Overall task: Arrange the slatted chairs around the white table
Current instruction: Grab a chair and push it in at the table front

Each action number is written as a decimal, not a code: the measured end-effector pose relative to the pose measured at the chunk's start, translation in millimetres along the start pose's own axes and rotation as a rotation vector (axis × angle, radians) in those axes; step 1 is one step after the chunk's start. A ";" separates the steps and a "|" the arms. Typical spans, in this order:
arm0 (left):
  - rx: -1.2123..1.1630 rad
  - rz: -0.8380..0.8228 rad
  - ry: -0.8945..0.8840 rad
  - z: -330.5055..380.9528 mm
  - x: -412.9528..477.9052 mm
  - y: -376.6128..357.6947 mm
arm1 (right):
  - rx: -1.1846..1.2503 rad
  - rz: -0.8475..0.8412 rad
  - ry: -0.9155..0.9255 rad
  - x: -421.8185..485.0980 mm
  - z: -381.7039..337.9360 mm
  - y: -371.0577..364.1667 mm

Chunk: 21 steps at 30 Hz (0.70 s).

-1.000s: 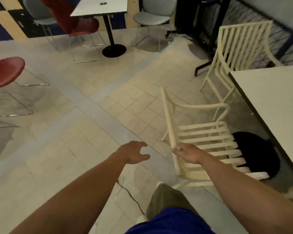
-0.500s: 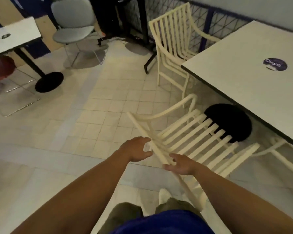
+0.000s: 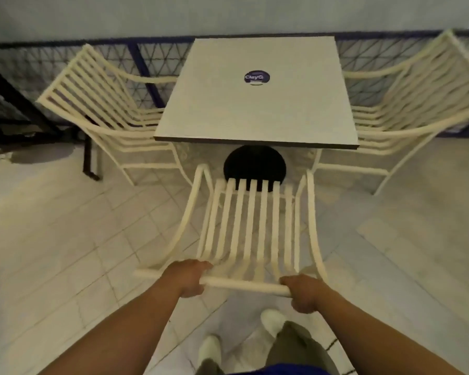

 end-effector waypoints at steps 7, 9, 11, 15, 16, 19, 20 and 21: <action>-0.002 0.058 -0.177 -18.7 2.0 -20.5 | -0.214 0.231 -0.179 -12.3 -14.4 2.7; 0.000 0.071 -0.191 -18.6 4.3 -21.1 | -0.216 0.220 -0.195 -11.1 -16.7 5.9; 0.005 0.072 -0.197 -18.5 5.2 -23.1 | -0.205 0.199 -0.203 -8.0 -17.8 6.6; 0.011 0.086 -0.201 -21.3 4.3 -26.0 | -0.184 0.112 -0.152 0.8 -19.9 3.4; 0.014 0.093 -0.198 -21.8 5.3 -25.5 | -0.184 0.094 -0.142 3.2 -20.3 4.6; -0.012 0.117 -0.183 -23.5 12.2 -20.6 | -0.182 0.085 -0.126 11.5 -20.2 15.4; -0.012 0.114 -0.181 -25.3 15.0 -18.7 | -0.187 0.089 -0.120 15.1 -21.8 19.7; -0.009 0.110 -0.175 -28.3 18.6 -16.4 | -0.185 0.085 -0.116 18.7 -23.4 23.5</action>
Point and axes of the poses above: each hand's wrist, its own x-axis towards the middle knuckle, its own y-axis out of the back of the hand, z = x × y, the point moved 7 cm from there along x, towards the middle knuckle, and after that the axes turned 14 degrees about z, right-handed, at the moved point
